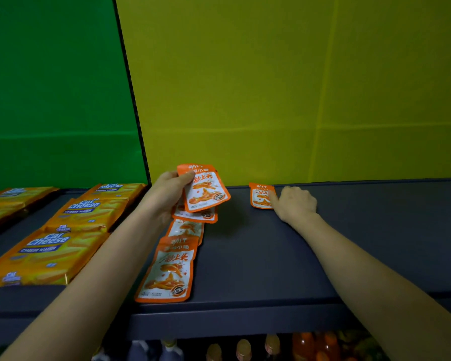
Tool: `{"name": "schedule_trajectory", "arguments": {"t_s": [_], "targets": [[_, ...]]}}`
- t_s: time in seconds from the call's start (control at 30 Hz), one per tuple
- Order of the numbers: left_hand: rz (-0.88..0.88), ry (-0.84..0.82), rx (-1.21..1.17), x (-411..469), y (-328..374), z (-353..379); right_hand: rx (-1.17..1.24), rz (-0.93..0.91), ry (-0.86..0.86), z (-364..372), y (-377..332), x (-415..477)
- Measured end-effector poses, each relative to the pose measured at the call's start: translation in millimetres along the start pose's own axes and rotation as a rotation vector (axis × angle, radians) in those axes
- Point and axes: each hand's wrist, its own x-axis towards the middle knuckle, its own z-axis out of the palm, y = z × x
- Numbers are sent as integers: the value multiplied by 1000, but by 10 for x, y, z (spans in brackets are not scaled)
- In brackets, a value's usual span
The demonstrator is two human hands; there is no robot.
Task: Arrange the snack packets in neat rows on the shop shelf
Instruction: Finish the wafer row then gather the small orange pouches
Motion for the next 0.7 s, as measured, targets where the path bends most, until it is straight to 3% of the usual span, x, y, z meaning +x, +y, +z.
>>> {"name": "schedule_trajectory", "arguments": {"t_s": [0.1, 0.2, 0.27, 0.47, 0.6, 0.7], "targets": [[19, -16, -23, -63, -12, 65, 194, -81, 68, -214, -27, -102], [33, -45, -46, -121, -28, 166, 511, -207, -50, -443, -156, -350], [41, -73, -53, -147, -36, 251, 590, -250, -108, -500, -242, -494], [62, -127, -53, -206, -65, 427, 771, -371, -63, -580, -212, -653], [73, -45, -64, -202, -79, 348, 846, -285, 36, -583, 72, -559], [50, -15, -27, -234, -121, 225, 770, -186, -28, -457, 307, -463]]}}
